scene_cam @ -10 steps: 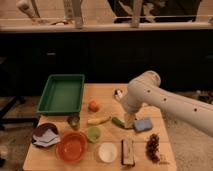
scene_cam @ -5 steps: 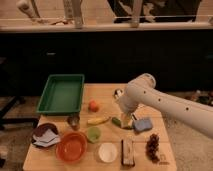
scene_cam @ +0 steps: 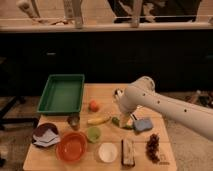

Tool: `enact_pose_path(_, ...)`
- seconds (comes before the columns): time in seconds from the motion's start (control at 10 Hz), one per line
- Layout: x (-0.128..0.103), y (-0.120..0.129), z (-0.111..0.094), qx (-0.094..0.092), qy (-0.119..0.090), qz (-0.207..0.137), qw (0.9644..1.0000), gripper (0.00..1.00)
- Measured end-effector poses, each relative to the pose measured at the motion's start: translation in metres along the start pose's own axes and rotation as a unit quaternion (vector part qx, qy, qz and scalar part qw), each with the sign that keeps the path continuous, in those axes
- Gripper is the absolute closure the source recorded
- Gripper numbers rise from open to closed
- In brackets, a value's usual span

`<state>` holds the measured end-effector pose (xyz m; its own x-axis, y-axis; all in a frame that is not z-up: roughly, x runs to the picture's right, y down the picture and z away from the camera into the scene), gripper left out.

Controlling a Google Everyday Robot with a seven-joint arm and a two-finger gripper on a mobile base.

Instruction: Place banana in metal cup

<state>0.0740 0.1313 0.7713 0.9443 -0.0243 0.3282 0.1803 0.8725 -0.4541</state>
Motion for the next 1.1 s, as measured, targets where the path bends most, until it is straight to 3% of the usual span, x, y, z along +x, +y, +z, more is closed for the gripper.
enact_pose_path(0.3,0.0,0.0,0.0,0.0,0.0,0.0,1.0,0.2)
enact_pose_path(0.5,0.002,0.002,0.001,0.019,-0.006,0.016,0.9997,0.2)
enact_pose_path(0.8,-0.003,0.002,0.028,0.056,-0.027,0.051,0.9968,0.2)
enact_pose_path(1.1,-0.017,-0.007,0.049,0.059,-0.05,0.057,0.9954,0.2)
